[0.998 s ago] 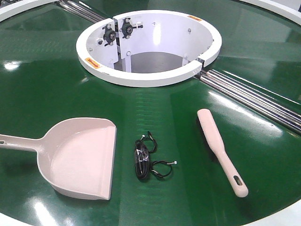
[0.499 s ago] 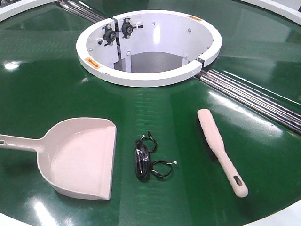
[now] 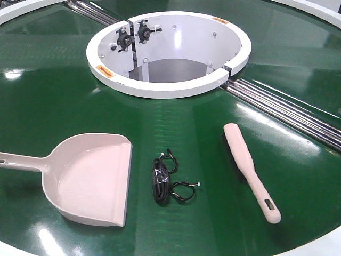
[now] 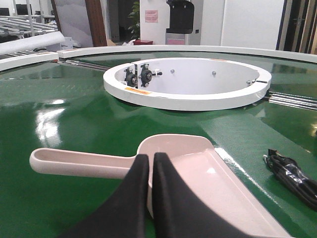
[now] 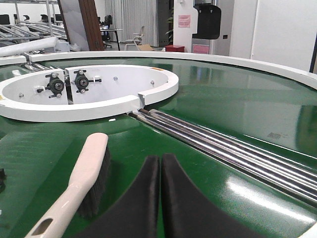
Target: Clean and inspect green conveyor with broom and dustpan
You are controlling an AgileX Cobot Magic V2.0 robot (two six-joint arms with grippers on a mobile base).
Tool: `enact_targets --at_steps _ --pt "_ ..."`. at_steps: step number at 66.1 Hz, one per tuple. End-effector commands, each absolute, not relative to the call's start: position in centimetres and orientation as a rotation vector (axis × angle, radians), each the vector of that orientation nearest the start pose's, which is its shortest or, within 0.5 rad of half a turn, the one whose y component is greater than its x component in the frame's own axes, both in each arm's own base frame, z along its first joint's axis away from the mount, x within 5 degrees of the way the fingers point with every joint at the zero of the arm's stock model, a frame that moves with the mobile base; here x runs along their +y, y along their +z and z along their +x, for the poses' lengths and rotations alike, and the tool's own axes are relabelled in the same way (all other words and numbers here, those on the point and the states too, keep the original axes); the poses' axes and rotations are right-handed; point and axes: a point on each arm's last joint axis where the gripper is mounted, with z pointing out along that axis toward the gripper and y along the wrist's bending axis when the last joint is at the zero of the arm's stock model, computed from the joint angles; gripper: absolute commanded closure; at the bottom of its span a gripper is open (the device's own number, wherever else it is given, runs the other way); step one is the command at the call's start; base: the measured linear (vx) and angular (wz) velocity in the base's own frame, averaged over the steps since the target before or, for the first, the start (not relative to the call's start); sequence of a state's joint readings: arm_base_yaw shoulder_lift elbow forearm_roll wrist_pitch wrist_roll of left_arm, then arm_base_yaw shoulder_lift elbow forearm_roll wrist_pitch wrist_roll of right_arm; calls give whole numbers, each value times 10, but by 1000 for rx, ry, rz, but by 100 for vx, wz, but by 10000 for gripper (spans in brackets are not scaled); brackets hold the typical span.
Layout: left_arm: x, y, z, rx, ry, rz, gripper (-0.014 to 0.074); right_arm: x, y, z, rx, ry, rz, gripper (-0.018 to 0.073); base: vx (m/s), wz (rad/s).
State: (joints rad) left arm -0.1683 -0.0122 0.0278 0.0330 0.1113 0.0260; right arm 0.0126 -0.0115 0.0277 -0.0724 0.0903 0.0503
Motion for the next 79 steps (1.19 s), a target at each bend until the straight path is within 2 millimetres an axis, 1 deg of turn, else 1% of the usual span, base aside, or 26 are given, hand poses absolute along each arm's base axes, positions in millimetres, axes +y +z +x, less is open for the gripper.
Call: enact_targets --at_steps 1,4,11,18,20,25,32,37,48,57,65,71,79 --pt "-9 204 55 1487 -100 165 603 1 202 56 1512 -13 -30 568 0 0" --pt "-9 211 53 1473 -111 154 603 1 202 56 1512 -13 -30 568 0 0" --pt "-8 238 48 1447 -112 149 603 1 202 56 1512 -13 -30 568 0 0" --pt "-8 275 48 1409 -142 120 603 1 202 56 1512 -13 -30 568 0 0" --pt "-9 284 50 1422 -153 112 603 1 202 56 1512 -13 -30 568 0 0" --pt "-10 302 58 1517 -141 121 603 1 202 56 1512 -13 -30 568 0 0" --pt "-12 315 76 1701 -114 143 603 1 202 56 1512 -13 -30 568 0 0" --pt "-14 318 90 1792 -107 150 603 1 202 56 1512 -13 -30 568 0 0" --pt "-18 304 113 1922 -98 162 603 1 202 56 1512 -13 -30 568 0 0" --pt "-20 298 123 1969 -96 165 601 1 202 56 1512 -13 -30 568 0 0" --pt "-21 300 125 1956 -98 165 580 1 202 56 1512 -13 -30 568 0 0" --pt "-21 301 125 1948 -97 165 519 1 202 56 1512 -13 -30 568 0 0" --pt "-20 300 124 1963 -97 166 365 1 202 56 1512 -13 -30 568 0 0"
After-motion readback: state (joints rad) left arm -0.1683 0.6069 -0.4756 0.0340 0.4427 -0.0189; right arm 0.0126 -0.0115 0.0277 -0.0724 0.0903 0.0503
